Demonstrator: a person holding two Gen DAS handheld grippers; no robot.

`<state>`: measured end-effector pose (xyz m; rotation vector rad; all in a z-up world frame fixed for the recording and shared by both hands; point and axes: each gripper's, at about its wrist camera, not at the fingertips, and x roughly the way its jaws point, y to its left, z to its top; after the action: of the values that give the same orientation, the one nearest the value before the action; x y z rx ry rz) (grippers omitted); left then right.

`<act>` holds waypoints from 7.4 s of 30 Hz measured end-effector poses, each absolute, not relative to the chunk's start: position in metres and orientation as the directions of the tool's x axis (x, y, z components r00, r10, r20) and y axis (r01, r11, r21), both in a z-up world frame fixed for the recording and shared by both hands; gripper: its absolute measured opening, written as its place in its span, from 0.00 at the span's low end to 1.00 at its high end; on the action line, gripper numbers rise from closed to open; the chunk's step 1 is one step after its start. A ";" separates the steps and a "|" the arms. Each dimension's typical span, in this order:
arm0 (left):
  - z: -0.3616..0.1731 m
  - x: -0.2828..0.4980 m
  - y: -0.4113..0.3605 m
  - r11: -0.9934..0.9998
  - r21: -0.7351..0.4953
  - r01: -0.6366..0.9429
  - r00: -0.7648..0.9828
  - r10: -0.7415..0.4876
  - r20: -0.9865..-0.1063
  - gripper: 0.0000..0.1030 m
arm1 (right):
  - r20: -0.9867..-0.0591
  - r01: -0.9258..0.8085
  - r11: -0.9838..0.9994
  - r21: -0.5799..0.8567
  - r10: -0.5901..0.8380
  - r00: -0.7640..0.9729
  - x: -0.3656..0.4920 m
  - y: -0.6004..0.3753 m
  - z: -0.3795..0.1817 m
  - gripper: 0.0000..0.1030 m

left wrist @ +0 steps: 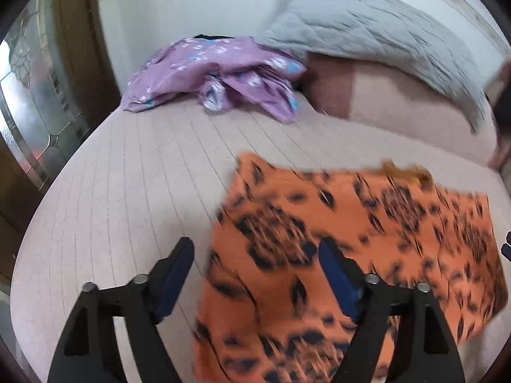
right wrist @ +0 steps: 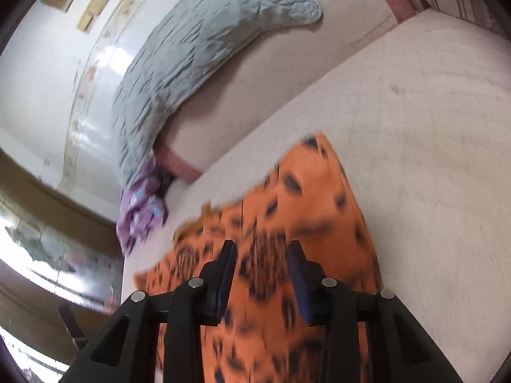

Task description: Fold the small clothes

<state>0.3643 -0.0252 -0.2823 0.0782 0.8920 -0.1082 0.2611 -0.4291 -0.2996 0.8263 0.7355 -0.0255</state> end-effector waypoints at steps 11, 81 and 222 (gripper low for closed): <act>-0.316 0.286 -0.052 0.953 0.158 0.259 0.682 -0.064 -0.729 0.79 | -0.659 0.351 0.664 0.660 0.288 0.695 0.183 -0.412 -0.301 0.37; -0.309 0.313 0.048 0.815 -0.573 -0.085 0.616 -0.409 -0.673 0.22 | -0.526 0.345 0.595 0.726 0.158 0.836 0.222 -0.386 -0.333 0.19; -0.301 0.204 0.068 0.881 -0.465 -0.091 0.498 -0.364 -0.787 0.31 | -0.700 0.178 0.784 0.595 0.396 0.595 0.107 -0.351 -0.330 0.41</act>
<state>0.2039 0.0683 -0.3011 -0.4875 1.0465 -0.1734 0.1070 -0.3505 -0.3304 0.6832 0.9438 0.1386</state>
